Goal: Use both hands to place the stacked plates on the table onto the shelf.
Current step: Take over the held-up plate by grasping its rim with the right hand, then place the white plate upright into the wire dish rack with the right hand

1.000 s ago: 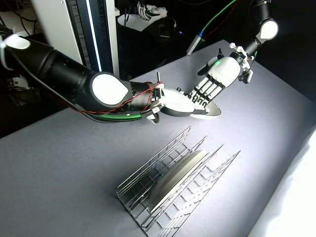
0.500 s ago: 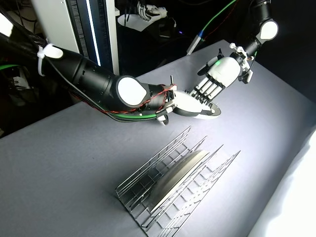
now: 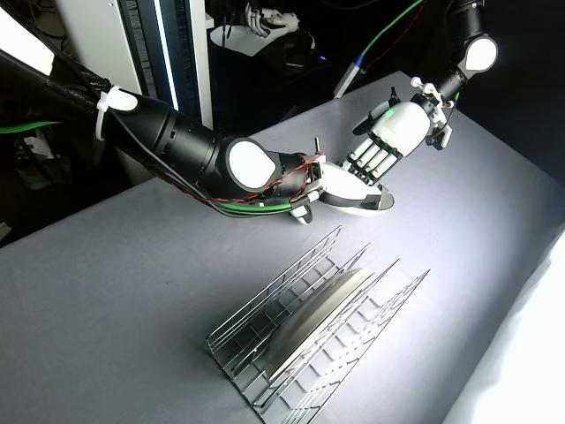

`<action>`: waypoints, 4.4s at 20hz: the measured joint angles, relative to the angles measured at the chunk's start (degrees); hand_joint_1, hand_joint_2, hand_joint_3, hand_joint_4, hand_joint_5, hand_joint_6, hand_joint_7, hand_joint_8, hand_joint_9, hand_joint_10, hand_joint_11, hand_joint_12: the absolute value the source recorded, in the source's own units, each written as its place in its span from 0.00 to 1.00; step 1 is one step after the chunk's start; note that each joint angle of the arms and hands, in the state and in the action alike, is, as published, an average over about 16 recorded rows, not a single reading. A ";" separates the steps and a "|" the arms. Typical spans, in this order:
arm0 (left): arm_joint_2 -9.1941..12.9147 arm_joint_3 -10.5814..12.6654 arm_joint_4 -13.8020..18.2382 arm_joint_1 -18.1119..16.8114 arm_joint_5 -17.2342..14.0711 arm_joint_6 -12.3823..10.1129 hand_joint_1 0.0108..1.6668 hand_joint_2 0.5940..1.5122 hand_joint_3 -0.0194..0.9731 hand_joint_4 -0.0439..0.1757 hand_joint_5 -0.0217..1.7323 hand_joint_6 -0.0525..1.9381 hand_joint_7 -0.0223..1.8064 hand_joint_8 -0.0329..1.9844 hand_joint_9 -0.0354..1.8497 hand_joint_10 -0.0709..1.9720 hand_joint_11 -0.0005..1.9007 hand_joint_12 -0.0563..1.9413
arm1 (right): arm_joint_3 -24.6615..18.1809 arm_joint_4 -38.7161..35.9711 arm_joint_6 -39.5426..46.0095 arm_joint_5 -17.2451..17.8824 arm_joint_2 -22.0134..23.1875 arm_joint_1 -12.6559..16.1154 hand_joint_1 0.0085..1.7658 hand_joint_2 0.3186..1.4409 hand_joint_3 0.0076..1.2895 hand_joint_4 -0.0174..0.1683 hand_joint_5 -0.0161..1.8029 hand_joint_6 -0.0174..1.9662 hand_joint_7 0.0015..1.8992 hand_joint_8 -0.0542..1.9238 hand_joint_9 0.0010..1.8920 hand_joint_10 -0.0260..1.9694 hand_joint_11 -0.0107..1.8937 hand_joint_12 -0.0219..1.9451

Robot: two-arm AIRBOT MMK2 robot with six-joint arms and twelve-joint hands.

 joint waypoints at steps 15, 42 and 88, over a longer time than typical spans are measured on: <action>6.63 -4.90 -0.83 -6.46 0.66 -1.48 0.00 0.66 0.04 0.19 0.01 0.02 0.02 0.02 0.03 0.04 0.01 0.03 | -2.54 4.10 -0.44 1.29 1.87 0.78 0.68 0.62 0.00 0.05 0.42 0.15 0.47 0.14 0.51 0.40 0.37 0.56; 24.21 -12.34 -1.75 -17.25 14.74 -3.71 0.00 0.66 0.03 0.21 0.02 0.03 0.02 0.02 0.03 0.04 0.01 0.03 | -17.06 51.78 1.88 3.95 15.77 9.34 0.75 0.60 0.01 0.08 0.54 0.46 0.59 0.33 0.55 0.53 0.40 0.57; 24.98 -13.30 2.35 -23.39 17.13 -13.28 0.01 0.65 0.03 0.21 0.02 0.03 0.02 0.02 0.03 0.04 0.01 0.03 | -18.95 69.18 4.93 -13.69 32.94 10.57 0.77 0.60 0.01 0.07 0.56 0.42 0.57 0.36 0.53 0.54 0.40 0.59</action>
